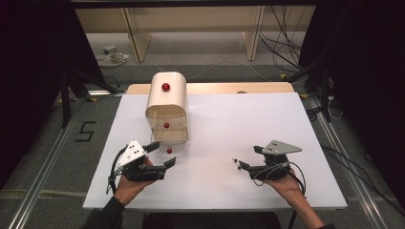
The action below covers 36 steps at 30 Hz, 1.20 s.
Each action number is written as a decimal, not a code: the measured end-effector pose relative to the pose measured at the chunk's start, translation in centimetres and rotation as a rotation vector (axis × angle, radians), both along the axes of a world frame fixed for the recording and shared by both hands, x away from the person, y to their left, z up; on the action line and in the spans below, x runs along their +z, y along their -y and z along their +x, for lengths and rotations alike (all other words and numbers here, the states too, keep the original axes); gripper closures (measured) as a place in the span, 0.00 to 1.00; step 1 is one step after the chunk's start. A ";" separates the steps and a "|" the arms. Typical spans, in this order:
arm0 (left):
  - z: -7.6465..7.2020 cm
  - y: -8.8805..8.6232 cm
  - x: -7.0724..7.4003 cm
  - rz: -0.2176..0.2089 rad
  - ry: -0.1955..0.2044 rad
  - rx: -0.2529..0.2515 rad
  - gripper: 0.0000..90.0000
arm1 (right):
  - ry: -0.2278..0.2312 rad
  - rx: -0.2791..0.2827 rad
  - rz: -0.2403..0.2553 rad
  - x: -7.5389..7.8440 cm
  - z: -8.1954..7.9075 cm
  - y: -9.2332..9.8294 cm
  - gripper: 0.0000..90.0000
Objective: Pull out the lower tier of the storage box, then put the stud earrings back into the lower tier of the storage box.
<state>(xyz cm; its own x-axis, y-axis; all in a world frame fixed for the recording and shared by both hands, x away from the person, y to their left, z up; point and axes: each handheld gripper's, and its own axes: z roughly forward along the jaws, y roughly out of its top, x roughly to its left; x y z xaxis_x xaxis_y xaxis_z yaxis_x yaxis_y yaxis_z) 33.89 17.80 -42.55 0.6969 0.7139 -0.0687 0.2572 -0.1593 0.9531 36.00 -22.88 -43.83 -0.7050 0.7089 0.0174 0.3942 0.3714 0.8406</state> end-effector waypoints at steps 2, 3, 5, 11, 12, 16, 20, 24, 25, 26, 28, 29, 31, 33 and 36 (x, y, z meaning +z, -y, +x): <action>-0.2 -0.1 0.0 0.008 0.008 -0.002 0.19 | -0.014 0.013 -0.028 -0.1 0.3 -0.4 0.25; -0.2 -0.1 0.0 0.006 0.011 0.000 0.19 | -0.022 0.017 -0.037 -0.2 0.5 -0.6 0.25; -0.3 -0.2 0.0 0.007 0.018 0.003 0.18 | -0.034 0.024 -0.061 -0.3 0.8 -1.0 0.25; -0.6 -0.2 0.0 0.015 0.032 0.011 0.17 | -0.060 0.033 -0.101 -0.5 1.4 -1.7 0.26; -0.6 -0.1 0.0 0.016 0.033 0.012 0.17 | -0.060 0.036 -0.104 -0.6 1.6 -1.8 0.26; -0.7 -0.1 0.0 0.025 0.036 0.011 0.17 | -0.076 0.037 -0.116 -0.7 1.9 -2.0 0.26; -0.7 -0.1 0.0 0.016 0.039 0.016 0.17 | -0.092 0.042 -0.130 -0.9 2.3 -2.4 0.26; -0.7 -0.1 0.0 0.022 0.042 0.016 0.17 | -0.106 0.042 -0.150 -1.1 2.8 -2.7 0.27; -0.7 0.0 0.0 0.024 0.044 0.017 0.17 | -0.113 0.042 -0.155 -1.2 3.0 -2.8 0.27; -0.7 0.0 0.0 0.021 0.045 0.016 0.17 | -0.116 0.046 -0.158 -1.3 3.1 -2.9 0.27; -0.8 0.1 0.0 0.017 0.045 0.015 0.17 | -0.127 0.046 -0.169 -1.4 3.3 -3.1 0.28; -0.8 0.1 0.0 0.018 0.046 0.016 0.17 | -0.133 0.049 -0.178 -1.5 3.4 -3.1 0.28; -0.8 0.1 -0.1 0.017 0.048 0.018 0.17 | -0.139 0.056 -0.189 -1.7 3.7 -3.3 0.29; -0.7 0.1 -0.1 0.017 0.046 0.020 0.17 | -0.142 0.060 -0.201 -1.8 4.0 -3.4 0.30; -0.7 0.0 0.0 0.008 0.043 0.025 0.17 | -0.158 0.060 -0.222 -2.0 4.4 -3.4 0.34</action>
